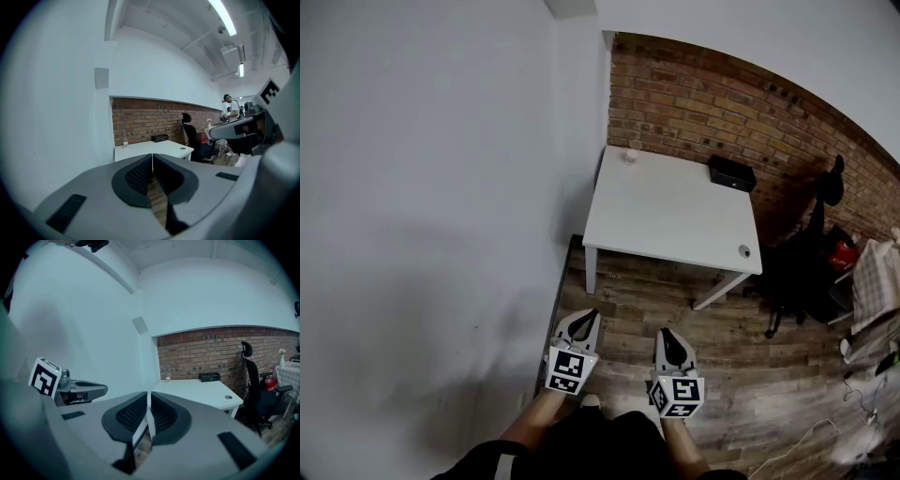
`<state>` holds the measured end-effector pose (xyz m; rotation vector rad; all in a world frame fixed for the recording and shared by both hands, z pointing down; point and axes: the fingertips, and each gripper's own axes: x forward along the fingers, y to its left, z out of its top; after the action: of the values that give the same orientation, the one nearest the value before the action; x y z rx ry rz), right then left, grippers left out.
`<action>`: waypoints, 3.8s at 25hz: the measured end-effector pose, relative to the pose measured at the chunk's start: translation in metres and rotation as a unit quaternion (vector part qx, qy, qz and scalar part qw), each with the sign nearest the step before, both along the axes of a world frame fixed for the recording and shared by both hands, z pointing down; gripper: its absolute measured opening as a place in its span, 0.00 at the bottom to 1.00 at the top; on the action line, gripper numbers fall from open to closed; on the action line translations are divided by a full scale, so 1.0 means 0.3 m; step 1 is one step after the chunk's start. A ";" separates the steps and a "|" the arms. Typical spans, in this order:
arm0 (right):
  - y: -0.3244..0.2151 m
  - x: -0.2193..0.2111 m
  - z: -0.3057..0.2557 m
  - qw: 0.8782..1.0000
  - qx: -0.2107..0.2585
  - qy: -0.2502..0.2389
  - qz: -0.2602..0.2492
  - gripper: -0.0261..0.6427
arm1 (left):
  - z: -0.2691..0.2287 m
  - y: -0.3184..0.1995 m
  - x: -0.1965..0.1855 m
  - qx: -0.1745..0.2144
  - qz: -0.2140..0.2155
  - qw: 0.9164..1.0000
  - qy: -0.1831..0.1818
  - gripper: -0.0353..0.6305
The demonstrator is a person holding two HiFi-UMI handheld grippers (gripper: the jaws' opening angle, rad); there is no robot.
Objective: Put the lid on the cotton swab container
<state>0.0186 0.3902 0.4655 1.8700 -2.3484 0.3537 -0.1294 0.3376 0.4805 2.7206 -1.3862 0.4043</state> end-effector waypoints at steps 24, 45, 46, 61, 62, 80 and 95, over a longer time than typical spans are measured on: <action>-0.476 0.230 0.044 1.000 -0.007 -0.010 -0.020 0.07 | 0.052 -0.417 0.188 -0.006 -0.021 1.000 -0.019 0.08; -0.974 0.478 0.039 0.992 -0.015 -0.010 -0.126 0.07 | 0.025 -0.863 0.441 -0.013 -0.114 0.993 -0.029 0.08; -0.991 0.488 0.038 0.991 -0.014 -0.008 -0.129 0.07 | 0.025 -0.881 0.449 -0.014 -0.118 0.993 -0.028 0.08; -1.181 0.564 0.089 0.993 -0.027 -0.006 -0.117 0.07 | 0.073 -1.151 0.558 -0.020 -0.096 0.995 -0.027 0.08; -1.207 0.565 0.087 0.993 -0.027 -0.005 -0.114 0.07 | 0.071 -1.184 0.562 -0.019 -0.093 0.995 -0.026 0.08; -1.956 0.426 0.108 0.993 -0.048 0.023 -0.101 0.07 | 0.188 -1.971 0.535 -0.043 -0.036 0.998 -0.014 0.08; -2.293 0.329 0.179 0.986 -0.098 0.043 -0.124 0.07 | 0.355 -2.318 0.523 -0.089 0.001 0.996 -0.025 0.18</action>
<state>0.1174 -0.2978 0.5193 1.4567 -2.3563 0.4474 0.0275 -0.3576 0.5870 2.5861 -1.2908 0.5692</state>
